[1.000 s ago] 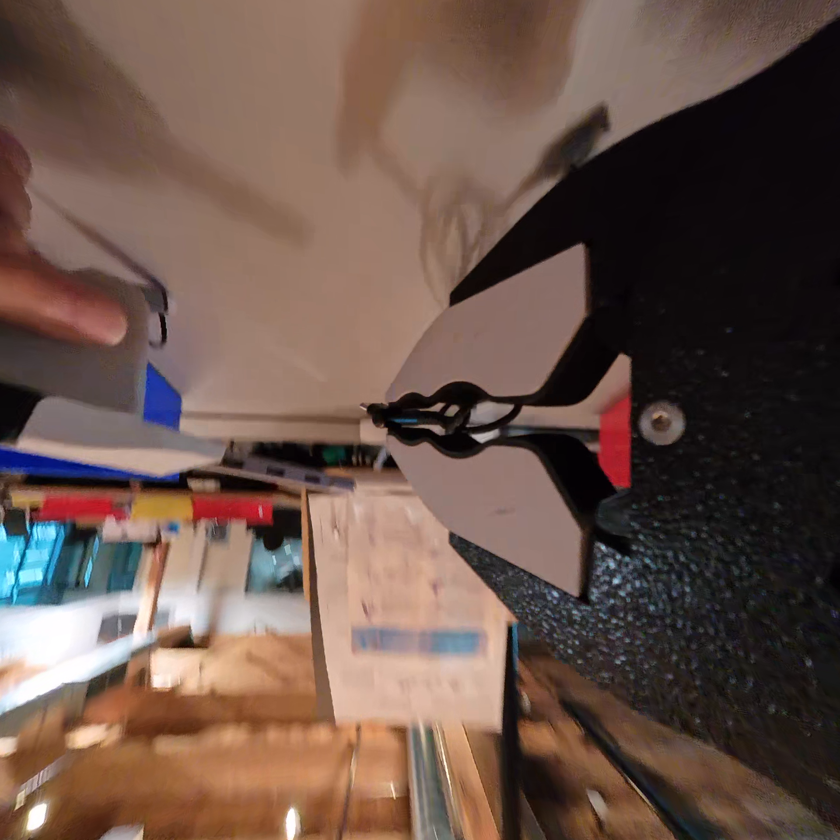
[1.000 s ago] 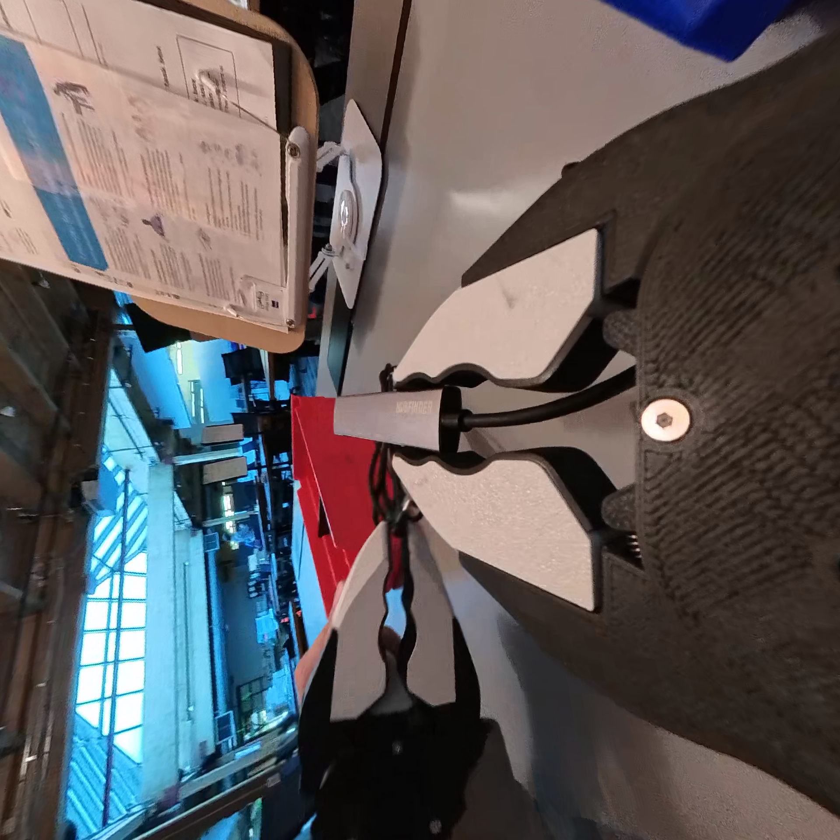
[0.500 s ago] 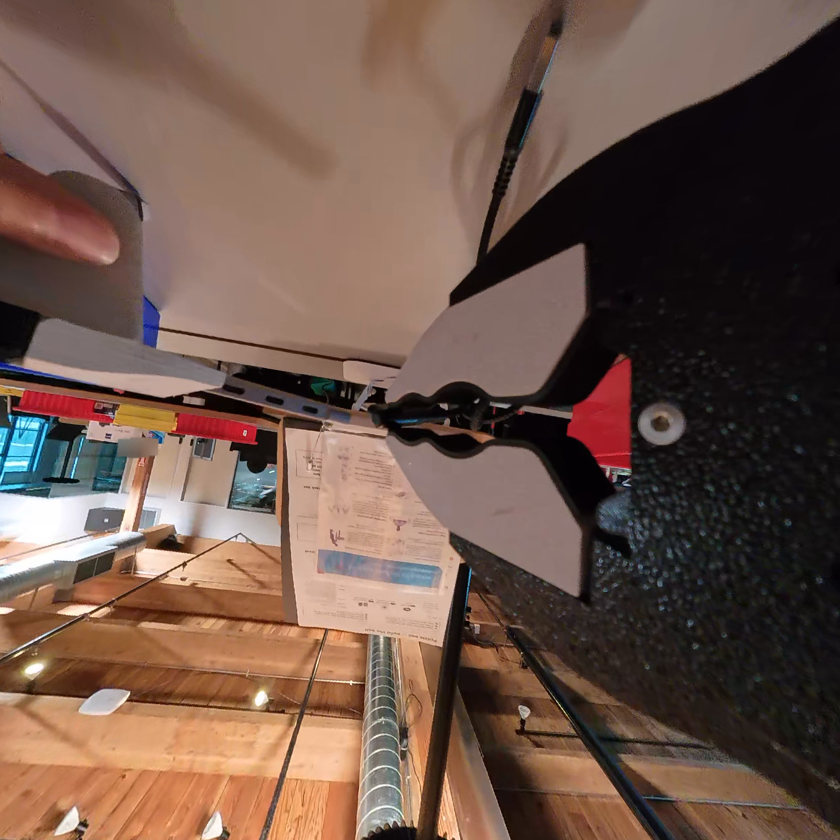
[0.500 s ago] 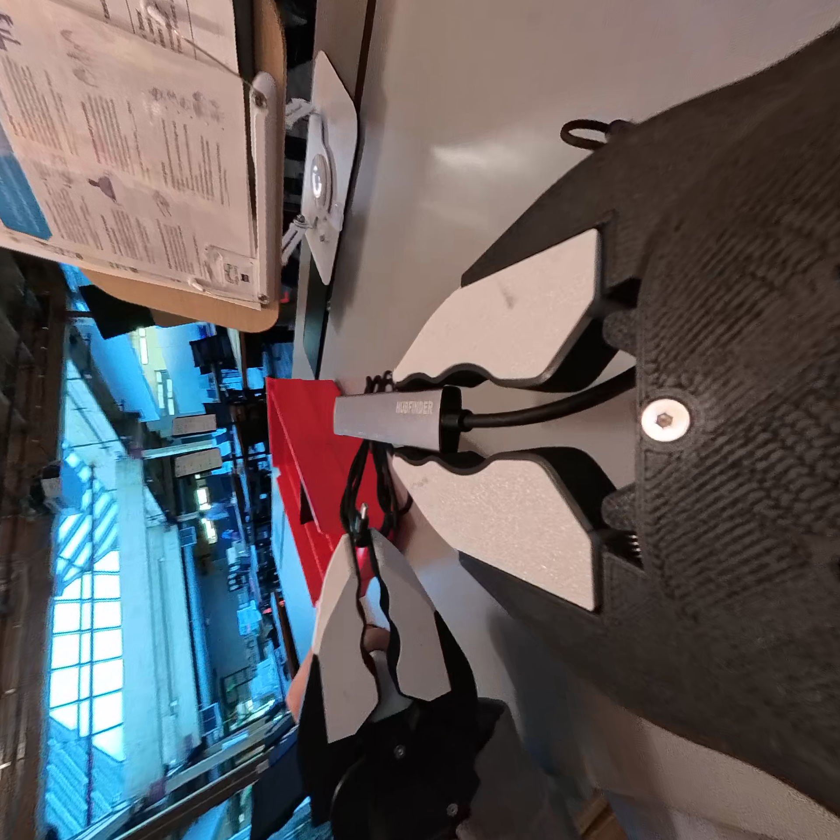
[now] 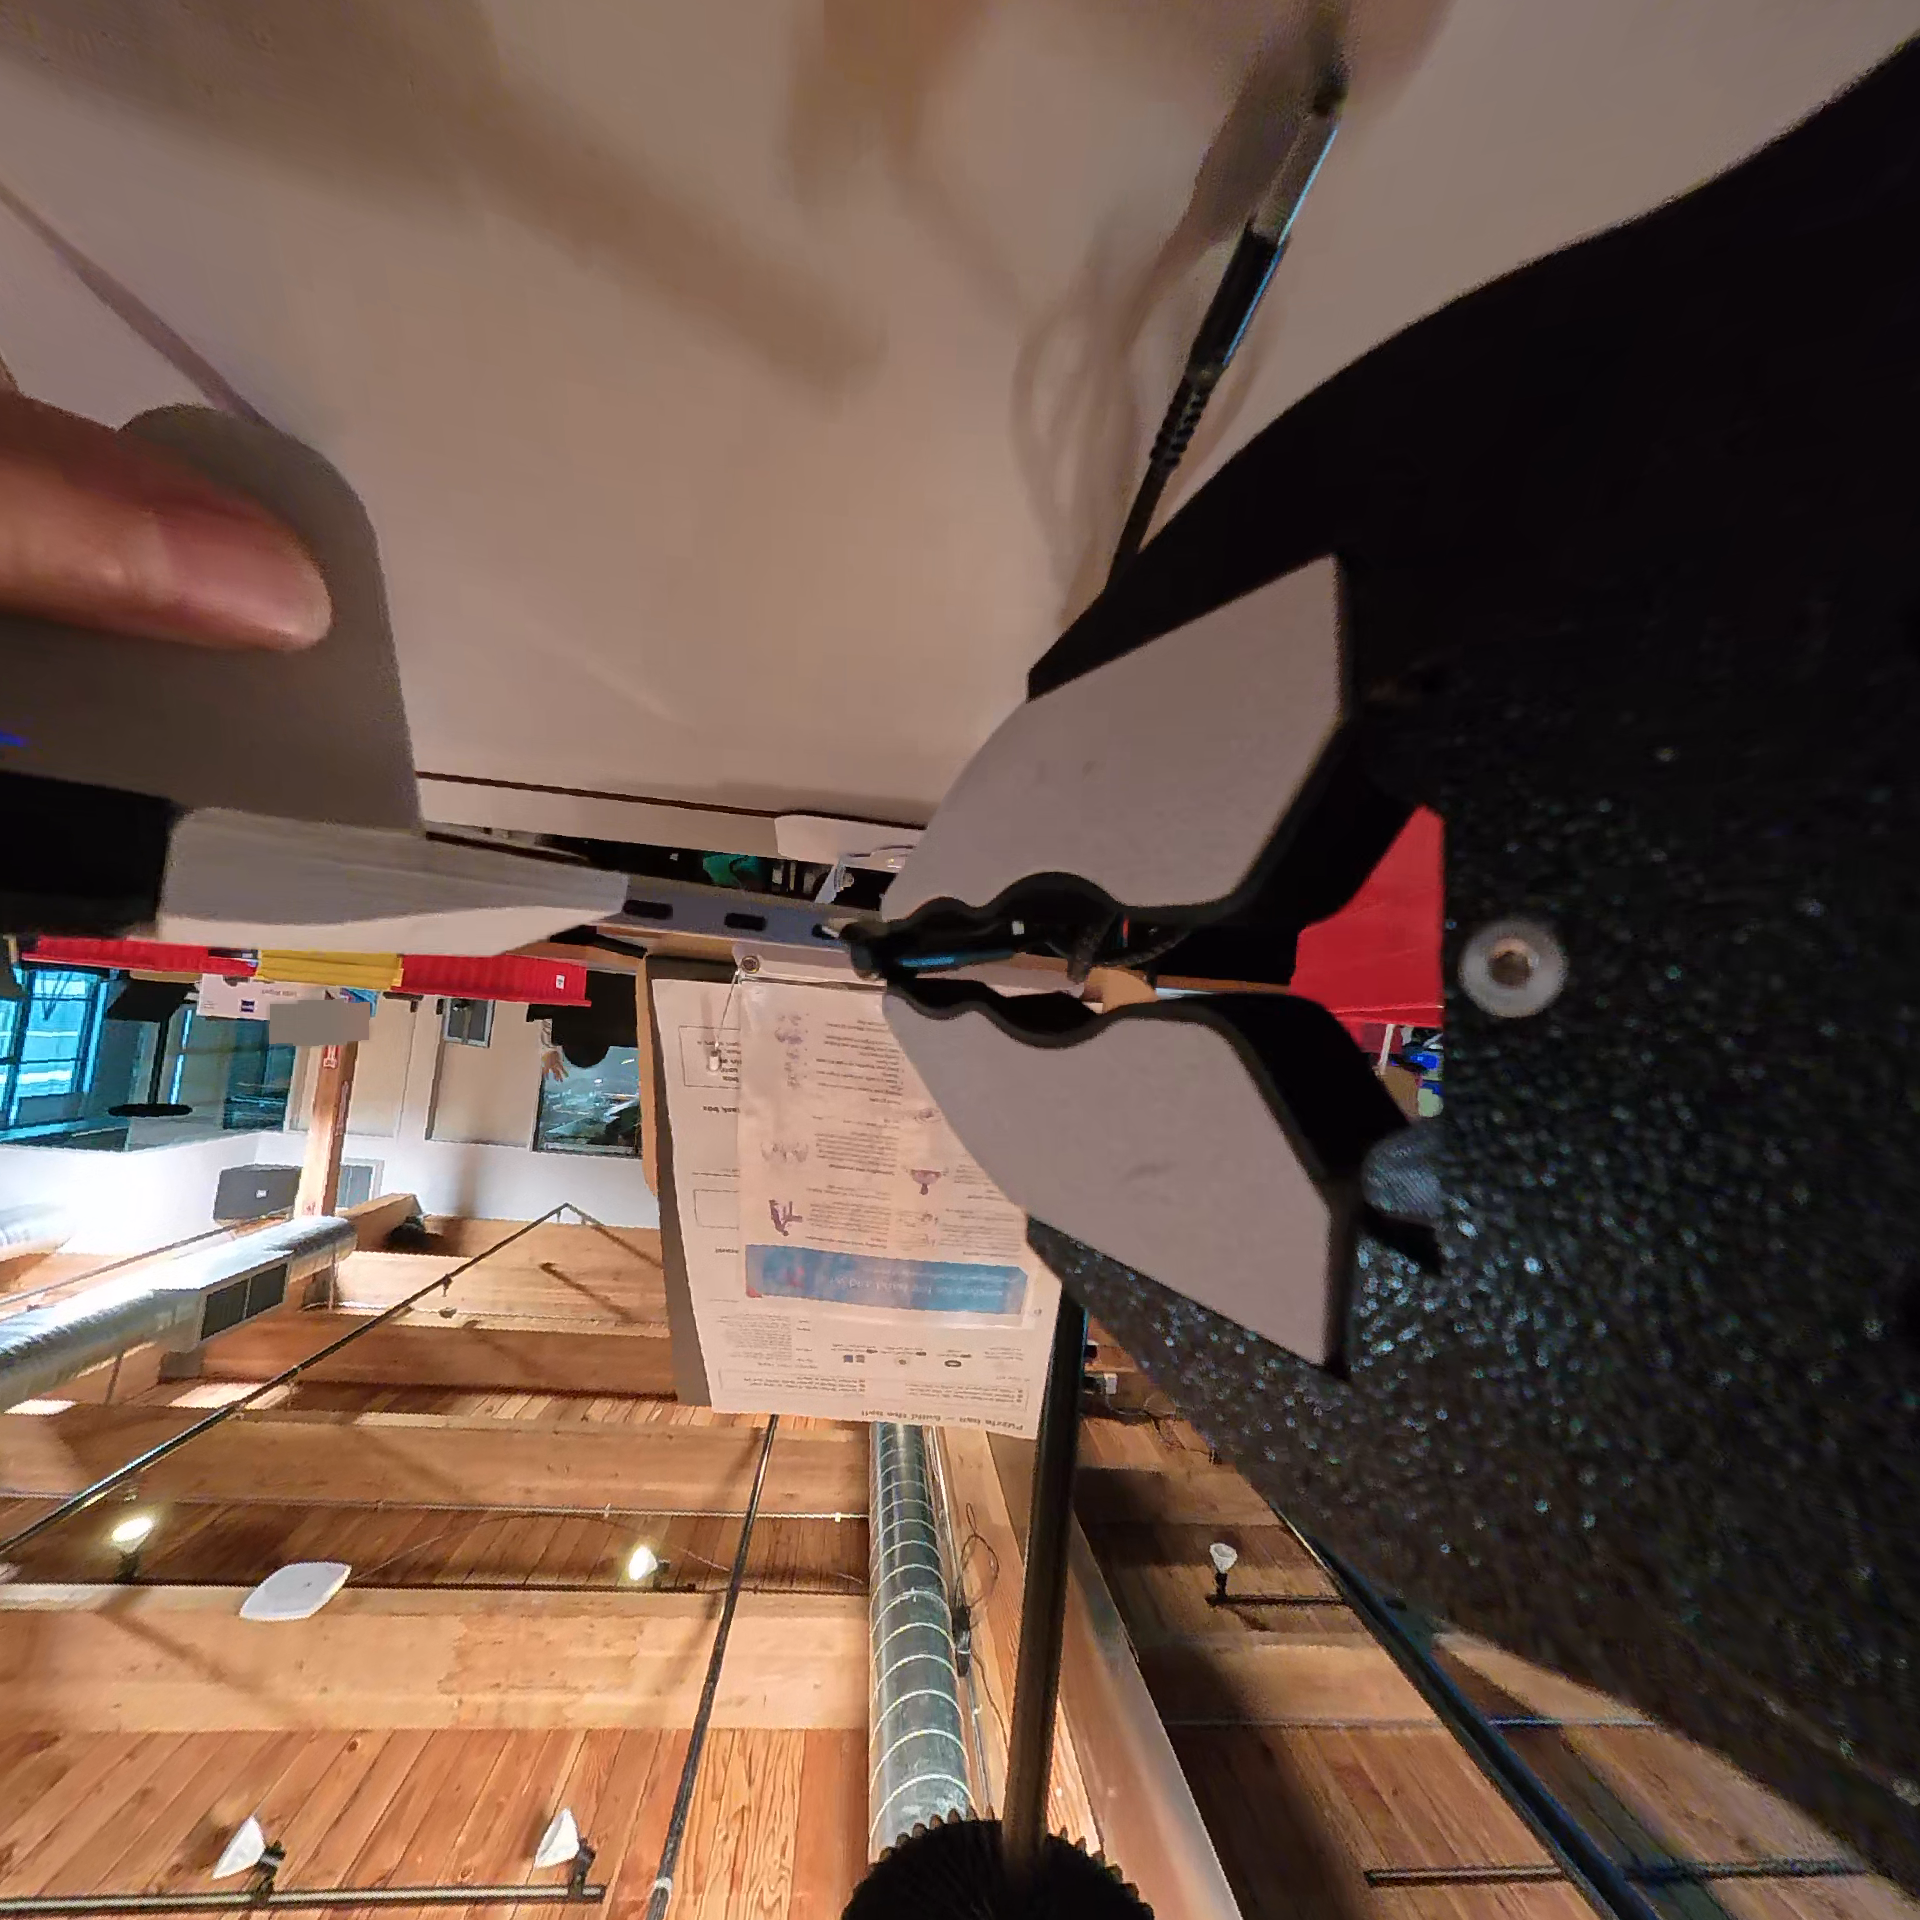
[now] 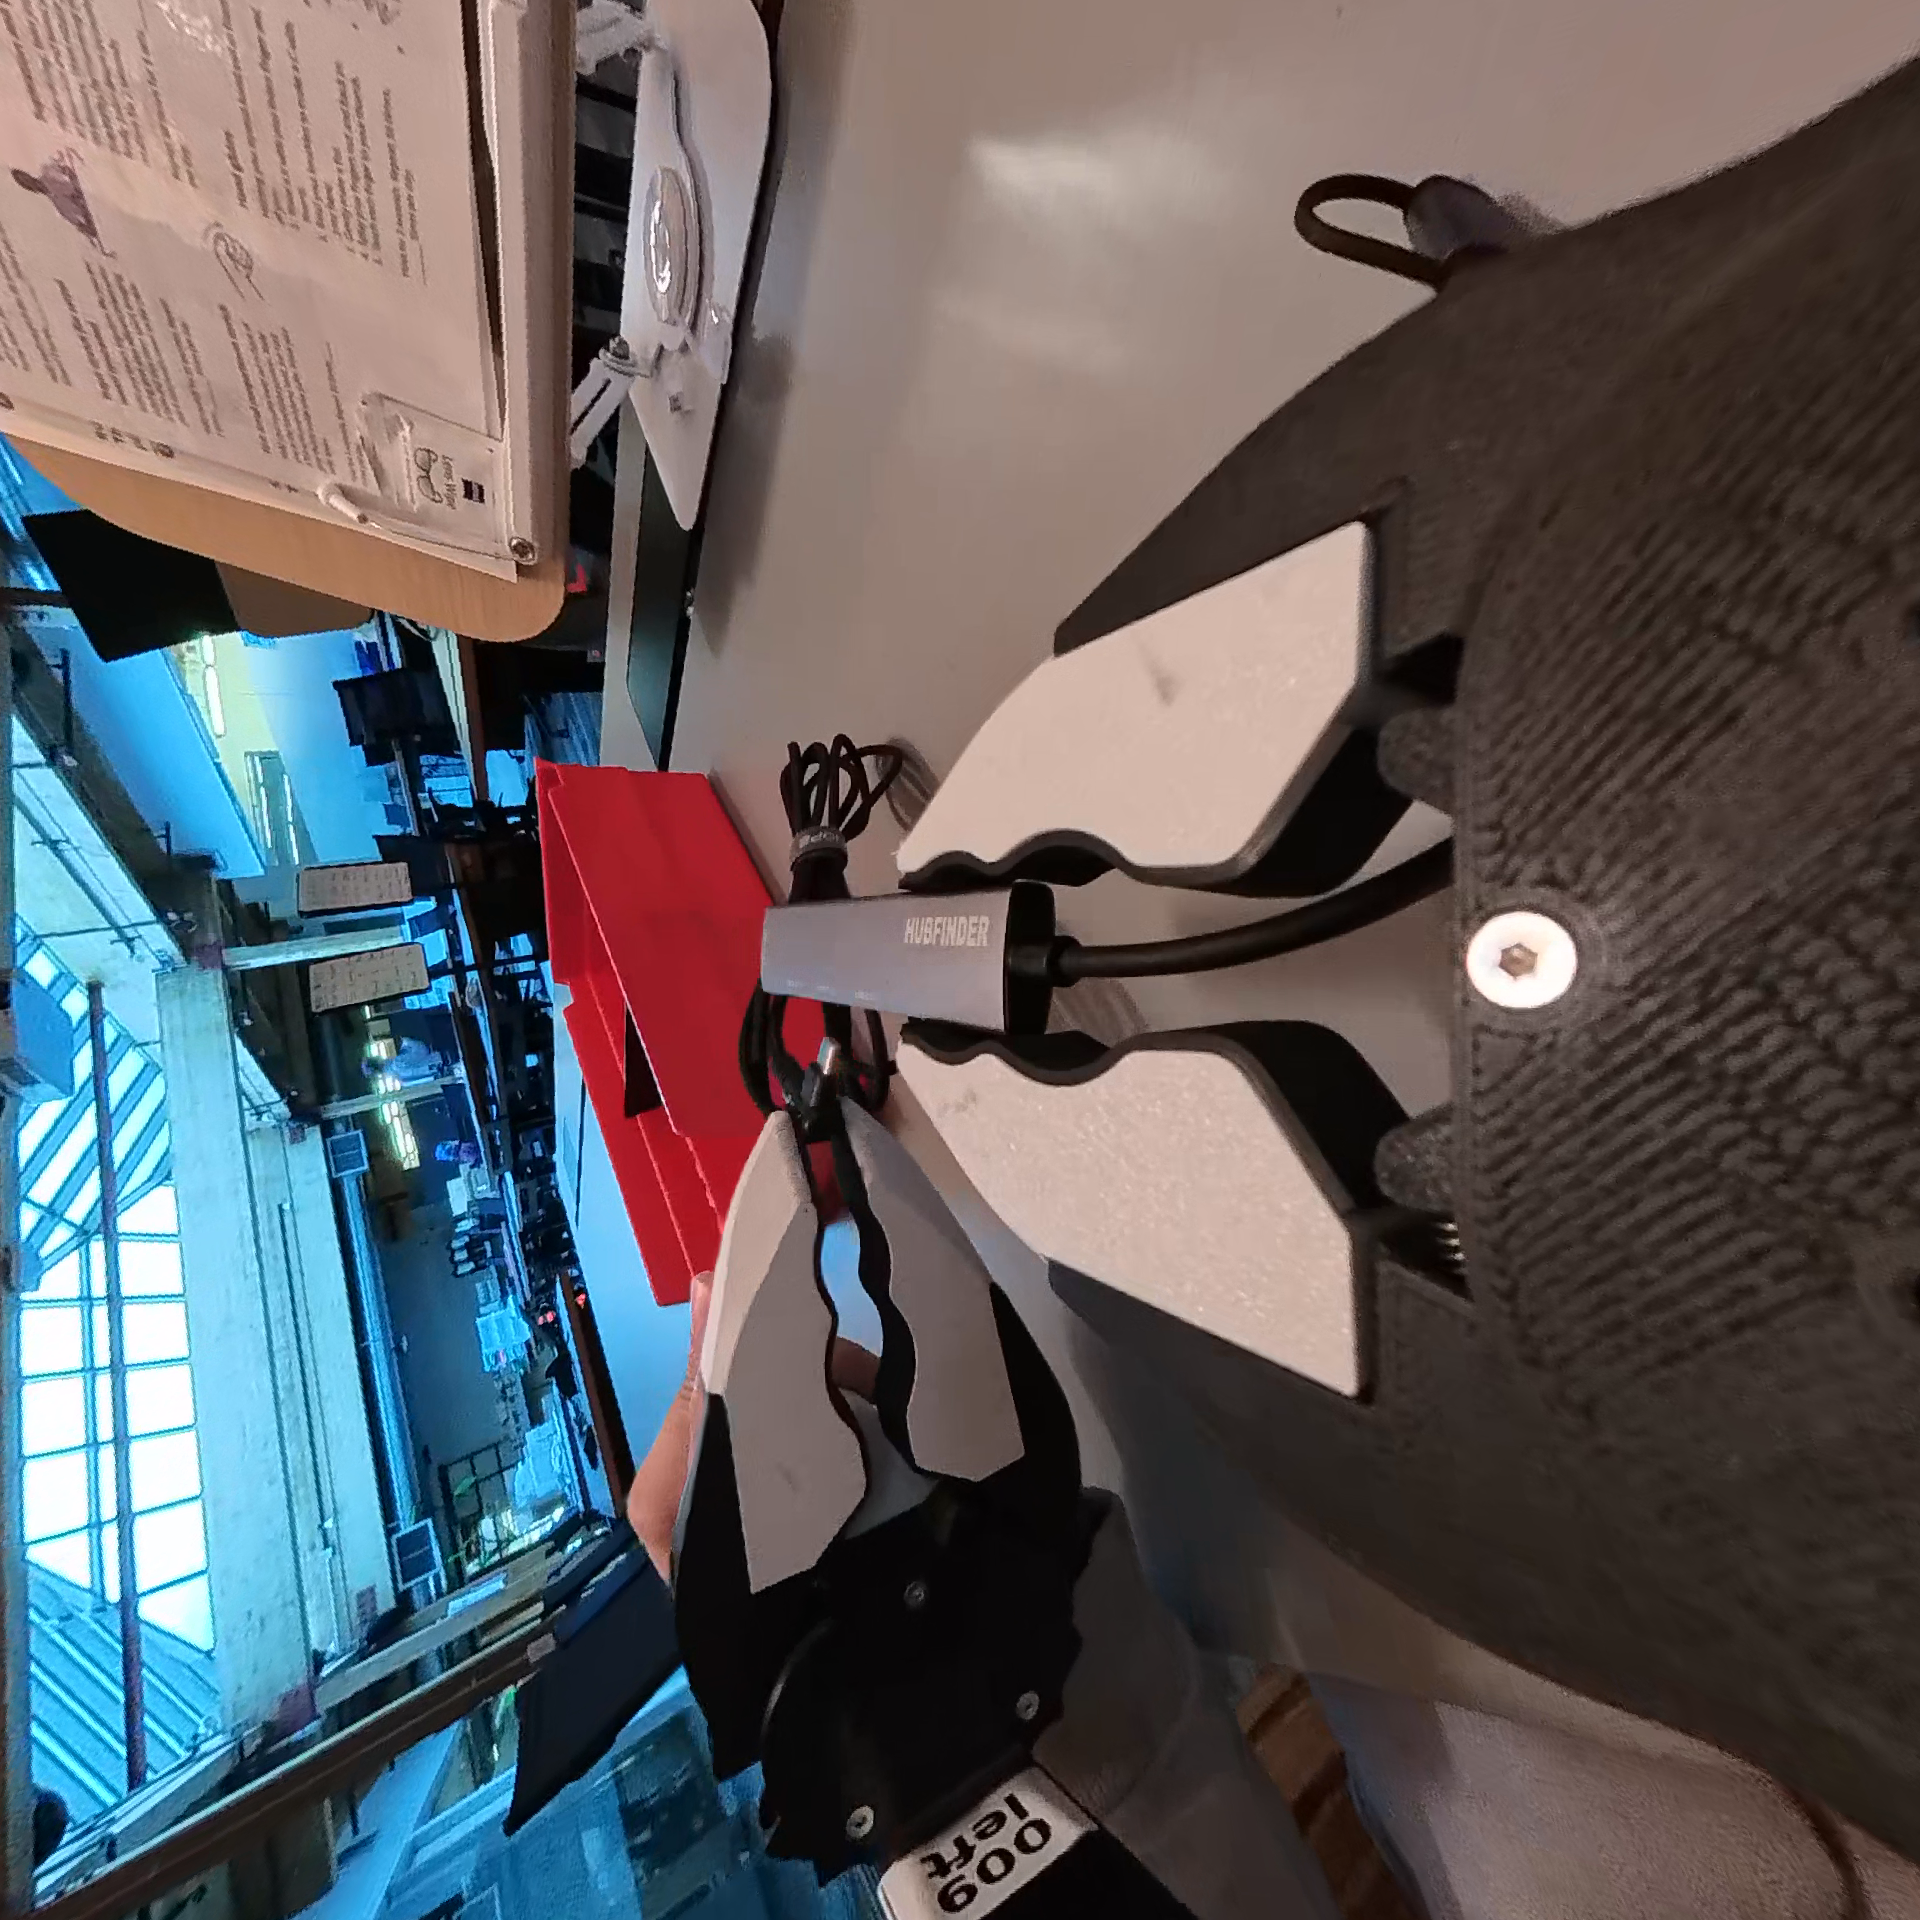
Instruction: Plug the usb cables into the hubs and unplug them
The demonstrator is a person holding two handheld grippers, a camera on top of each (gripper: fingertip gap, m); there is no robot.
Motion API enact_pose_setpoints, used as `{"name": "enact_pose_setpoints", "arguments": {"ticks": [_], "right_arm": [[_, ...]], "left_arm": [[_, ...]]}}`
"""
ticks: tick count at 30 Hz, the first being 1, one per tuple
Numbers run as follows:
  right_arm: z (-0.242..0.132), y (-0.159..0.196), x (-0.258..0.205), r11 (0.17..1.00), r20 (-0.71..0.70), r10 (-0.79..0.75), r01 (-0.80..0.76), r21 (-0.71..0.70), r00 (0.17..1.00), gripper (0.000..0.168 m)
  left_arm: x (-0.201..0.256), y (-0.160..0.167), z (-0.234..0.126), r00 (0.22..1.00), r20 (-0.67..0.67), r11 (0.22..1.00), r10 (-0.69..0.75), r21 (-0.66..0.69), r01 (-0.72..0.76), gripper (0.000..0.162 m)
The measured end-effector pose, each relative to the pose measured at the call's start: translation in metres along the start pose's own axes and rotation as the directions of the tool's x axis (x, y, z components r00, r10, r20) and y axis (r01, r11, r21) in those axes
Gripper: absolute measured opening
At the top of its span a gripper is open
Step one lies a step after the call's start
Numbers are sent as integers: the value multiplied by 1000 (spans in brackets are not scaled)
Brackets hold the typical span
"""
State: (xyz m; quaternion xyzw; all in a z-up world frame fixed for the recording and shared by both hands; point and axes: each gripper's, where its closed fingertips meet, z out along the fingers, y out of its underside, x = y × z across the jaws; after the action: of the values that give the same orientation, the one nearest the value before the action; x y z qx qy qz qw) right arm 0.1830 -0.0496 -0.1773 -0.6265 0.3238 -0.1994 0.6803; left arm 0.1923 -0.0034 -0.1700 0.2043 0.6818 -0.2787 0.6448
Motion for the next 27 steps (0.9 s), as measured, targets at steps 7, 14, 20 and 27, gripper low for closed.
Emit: {"name": "enact_pose_setpoints", "arguments": {"ticks": [7, 14, 20, 27], "right_arm": [[4, 0, -8, 1000, 25, -2, 3, -20, 1000, 25], [6, 1, -9, 1000, 12, -1, 2, -22, 1000, 25], [8, 5, -12, 996, -2, -81, 81, -44, 997, 25], [5, 6, -14, 993, 7, -114, 115, -41, 993, 26]], "left_arm": [[-4, 7, 1, 999, 46, 999, -5, -40, 7, 7], [0, 10, 2, 999, 37, 999, 5, -50, -3, 7], [2, 12, 2, 998, 30, 996, 47, -79, -44, 7], [8, 9, 2, 999, 32, 998, 33, -50, -31, 7]]}}
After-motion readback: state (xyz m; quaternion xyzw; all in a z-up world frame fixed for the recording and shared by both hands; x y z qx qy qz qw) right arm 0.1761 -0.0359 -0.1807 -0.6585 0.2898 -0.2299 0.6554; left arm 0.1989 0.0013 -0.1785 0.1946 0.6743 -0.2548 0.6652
